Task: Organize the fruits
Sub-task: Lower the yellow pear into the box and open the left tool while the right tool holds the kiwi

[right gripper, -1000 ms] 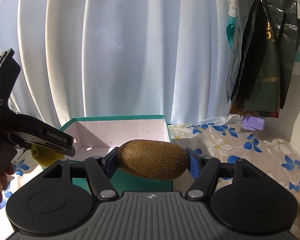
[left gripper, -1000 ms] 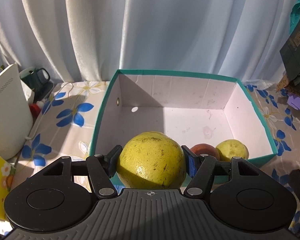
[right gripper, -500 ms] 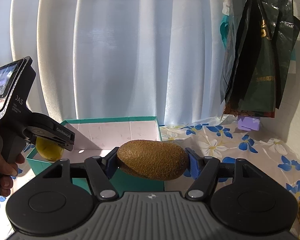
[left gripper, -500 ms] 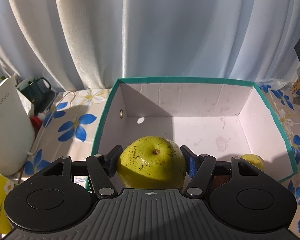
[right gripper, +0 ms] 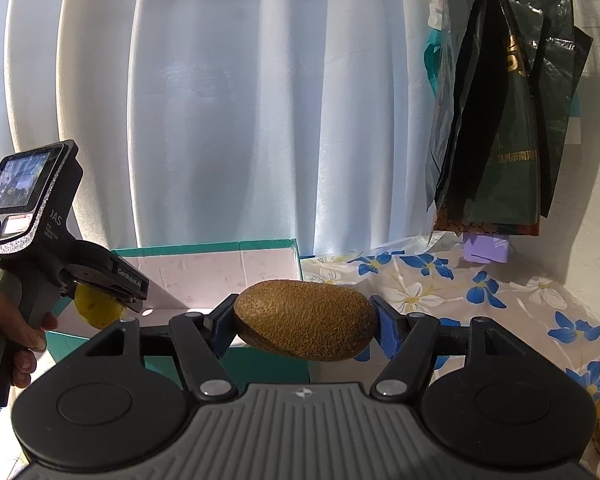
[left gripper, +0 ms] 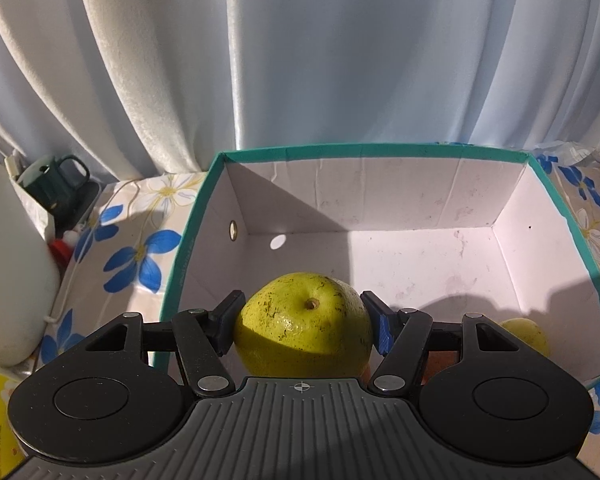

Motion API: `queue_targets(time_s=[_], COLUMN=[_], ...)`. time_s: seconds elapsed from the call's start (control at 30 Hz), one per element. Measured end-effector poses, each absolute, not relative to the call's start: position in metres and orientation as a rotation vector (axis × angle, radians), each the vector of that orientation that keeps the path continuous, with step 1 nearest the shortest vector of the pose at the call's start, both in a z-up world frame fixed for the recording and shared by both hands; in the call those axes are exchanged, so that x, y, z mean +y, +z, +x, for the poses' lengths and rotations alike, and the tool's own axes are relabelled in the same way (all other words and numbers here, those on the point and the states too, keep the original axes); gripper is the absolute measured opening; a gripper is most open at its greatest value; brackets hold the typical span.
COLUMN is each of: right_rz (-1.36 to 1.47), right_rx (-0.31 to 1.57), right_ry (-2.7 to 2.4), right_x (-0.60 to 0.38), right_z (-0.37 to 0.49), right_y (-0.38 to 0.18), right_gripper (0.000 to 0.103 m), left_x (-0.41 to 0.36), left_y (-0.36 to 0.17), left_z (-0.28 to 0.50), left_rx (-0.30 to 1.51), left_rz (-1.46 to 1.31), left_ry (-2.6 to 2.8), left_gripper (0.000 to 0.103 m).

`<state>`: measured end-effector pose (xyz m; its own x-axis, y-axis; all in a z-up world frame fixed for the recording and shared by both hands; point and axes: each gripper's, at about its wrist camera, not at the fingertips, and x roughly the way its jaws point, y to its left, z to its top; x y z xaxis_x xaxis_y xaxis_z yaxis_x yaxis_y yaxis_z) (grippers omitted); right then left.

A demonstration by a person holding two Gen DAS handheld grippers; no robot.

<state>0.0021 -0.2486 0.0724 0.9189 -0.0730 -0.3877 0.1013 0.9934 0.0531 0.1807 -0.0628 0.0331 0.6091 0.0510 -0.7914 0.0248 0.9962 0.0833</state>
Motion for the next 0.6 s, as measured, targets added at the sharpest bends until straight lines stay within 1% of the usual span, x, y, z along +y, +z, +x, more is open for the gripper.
queue_targets(time_s=[0.43,0.6], right_rz=[0.086,0.084], right_rx=[0.402,0.407], right_ry=[-0.094,-0.087], right_x=[-0.255,-0.255], right_z=[0.006,0.008], right_y=[0.070,0.068], right_gripper=[0.068,0.068], left_x=[-0.055,-0.062], left_y=[0.009,0.000], left_z=[0.217,0.222], left_rx=[1.020,1.008], left_rz=[0.095,0.194], left_ry=[0.054,0.088], left_gripper=[0.068,0.068])
